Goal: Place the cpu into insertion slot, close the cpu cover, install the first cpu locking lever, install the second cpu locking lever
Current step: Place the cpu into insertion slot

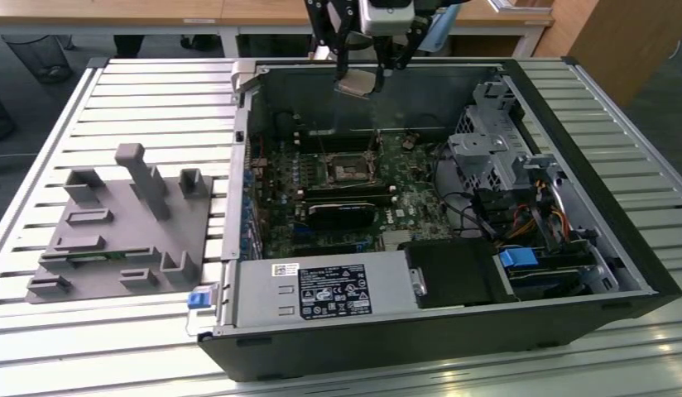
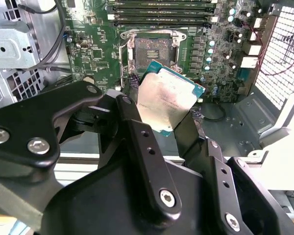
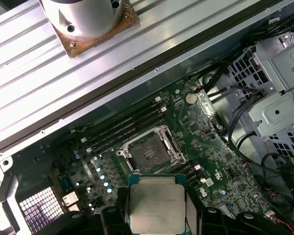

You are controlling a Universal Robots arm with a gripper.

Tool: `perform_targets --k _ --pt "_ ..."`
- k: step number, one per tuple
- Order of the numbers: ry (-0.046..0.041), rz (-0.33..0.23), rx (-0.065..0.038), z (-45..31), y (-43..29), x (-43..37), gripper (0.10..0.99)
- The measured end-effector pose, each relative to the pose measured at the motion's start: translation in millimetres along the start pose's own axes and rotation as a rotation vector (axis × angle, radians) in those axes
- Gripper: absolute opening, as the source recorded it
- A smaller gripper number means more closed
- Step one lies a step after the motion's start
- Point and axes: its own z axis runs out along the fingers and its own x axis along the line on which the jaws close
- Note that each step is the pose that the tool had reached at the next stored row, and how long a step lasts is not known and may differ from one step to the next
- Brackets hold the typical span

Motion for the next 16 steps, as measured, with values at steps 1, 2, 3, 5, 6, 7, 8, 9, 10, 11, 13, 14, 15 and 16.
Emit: perform_targets --k 1,2,3,5,6,7,8,9,10,11,13,14,15,16 --pt "-0.0002 0.002 0.0 0.0 0.0 0.0 0.541" --pt "-0.0005 0.005 0.0 0.0 0.0 0.0 0.541" --pt "-0.0007 0.007 0.0 0.0 0.0 0.0 0.541" --pt "-0.0011 0.012 0.0 0.0 0.0 0.0 0.541" --pt "-0.0013 0.015 0.0 0.0 0.0 0.0 0.541" --pt "-0.0016 0.017 0.0 0.0 0.0 0.0 0.541" --pt "-0.0018 0.02 0.0 0.0 0.0 0.0 0.541" --pt "-0.002 0.022 0.0 0.0 0.0 0.0 0.541" --pt "-0.0022 0.025 0.0 0.0 0.0 0.0 0.541" --pt "-0.0024 0.027 -0.001 0.0 0.0 0.0 0.541" --pt "-0.0028 0.032 -0.001 0.0 0.0 0.0 0.541" --pt "-0.003 0.034 -0.001 0.0 0.0 0.0 0.541" --pt "-0.0033 0.036 -0.001 0.0 0.0 0.0 0.541" --pt "-0.0035 0.039 -0.001 0.0 0.0 0.0 0.541"
